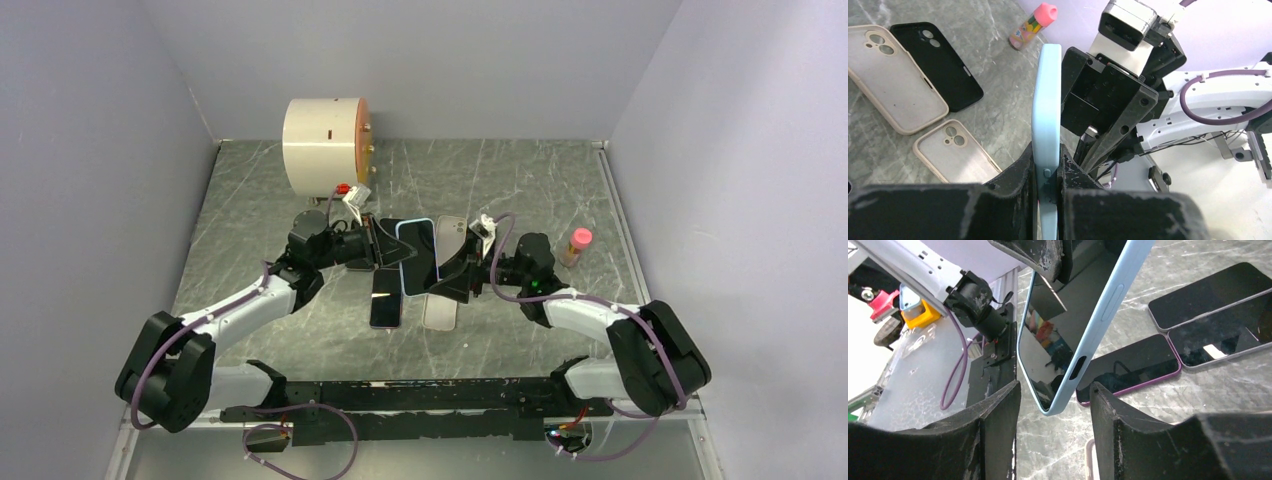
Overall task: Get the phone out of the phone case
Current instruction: Remove the phone case from the phone.
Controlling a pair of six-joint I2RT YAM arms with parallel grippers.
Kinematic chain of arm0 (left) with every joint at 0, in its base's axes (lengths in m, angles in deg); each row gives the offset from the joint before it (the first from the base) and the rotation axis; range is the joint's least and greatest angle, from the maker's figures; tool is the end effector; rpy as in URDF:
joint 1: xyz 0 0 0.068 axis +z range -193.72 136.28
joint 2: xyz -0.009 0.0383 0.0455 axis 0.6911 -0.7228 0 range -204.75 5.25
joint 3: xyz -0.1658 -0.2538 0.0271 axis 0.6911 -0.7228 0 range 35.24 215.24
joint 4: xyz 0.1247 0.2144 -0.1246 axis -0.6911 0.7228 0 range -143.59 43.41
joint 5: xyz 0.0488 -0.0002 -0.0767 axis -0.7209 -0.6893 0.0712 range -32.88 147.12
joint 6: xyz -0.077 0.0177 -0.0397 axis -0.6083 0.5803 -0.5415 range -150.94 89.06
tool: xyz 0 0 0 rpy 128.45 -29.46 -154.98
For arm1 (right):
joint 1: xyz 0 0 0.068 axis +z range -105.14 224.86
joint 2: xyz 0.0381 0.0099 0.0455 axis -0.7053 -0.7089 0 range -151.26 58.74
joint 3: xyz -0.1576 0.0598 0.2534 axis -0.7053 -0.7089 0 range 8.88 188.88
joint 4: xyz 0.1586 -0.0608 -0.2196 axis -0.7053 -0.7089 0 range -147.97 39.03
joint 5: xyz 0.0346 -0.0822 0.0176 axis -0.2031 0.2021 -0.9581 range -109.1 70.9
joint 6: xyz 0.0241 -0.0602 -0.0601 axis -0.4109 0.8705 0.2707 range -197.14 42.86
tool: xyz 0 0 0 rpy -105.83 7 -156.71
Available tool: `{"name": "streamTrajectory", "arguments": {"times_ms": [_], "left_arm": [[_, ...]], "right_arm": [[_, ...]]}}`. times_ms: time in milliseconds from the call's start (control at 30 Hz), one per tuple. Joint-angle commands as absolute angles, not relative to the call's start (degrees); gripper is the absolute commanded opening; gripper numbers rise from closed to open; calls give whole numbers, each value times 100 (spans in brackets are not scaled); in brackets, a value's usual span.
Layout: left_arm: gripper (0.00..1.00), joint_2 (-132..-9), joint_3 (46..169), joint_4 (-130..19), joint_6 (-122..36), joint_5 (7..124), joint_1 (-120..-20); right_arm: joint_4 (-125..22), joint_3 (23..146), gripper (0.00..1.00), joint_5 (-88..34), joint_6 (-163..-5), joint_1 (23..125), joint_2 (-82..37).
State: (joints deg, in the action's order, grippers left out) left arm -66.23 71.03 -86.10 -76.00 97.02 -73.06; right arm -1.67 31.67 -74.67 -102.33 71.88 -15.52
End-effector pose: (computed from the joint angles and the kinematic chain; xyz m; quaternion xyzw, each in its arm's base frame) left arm 0.2435 -0.1948 0.2830 0.1389 0.7085 -0.5880 0.3646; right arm 0.2094 0.1796 0.2266 -0.3334 0.6320 0.5716 0.4033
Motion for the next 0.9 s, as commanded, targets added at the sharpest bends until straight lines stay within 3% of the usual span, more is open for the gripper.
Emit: {"name": "streamTrajectory", "arguments": {"times_ms": [0, 167, 467, 867], "left_arm": [[3, -6519, 7254, -9160, -7661, 10070, -7271], [3, -6413, 7226, -9170, -7638, 10088, -7261], [3, -6388, 7183, -9483, -7694, 10281, -7257], [3, -6365, 7243, -9502, -7720, 10432, -7259]], "right_arm": [[-547, 3490, 54, -7942, -9554, 7189, -1369], [-1163, 3532, 54, -8160, -8992, 7189, -1078], [-1925, 3830, 39, -8342, -8330, 7184, -835], [-2380, 4117, 37, -8704, -7891, 7272, -985]]}}
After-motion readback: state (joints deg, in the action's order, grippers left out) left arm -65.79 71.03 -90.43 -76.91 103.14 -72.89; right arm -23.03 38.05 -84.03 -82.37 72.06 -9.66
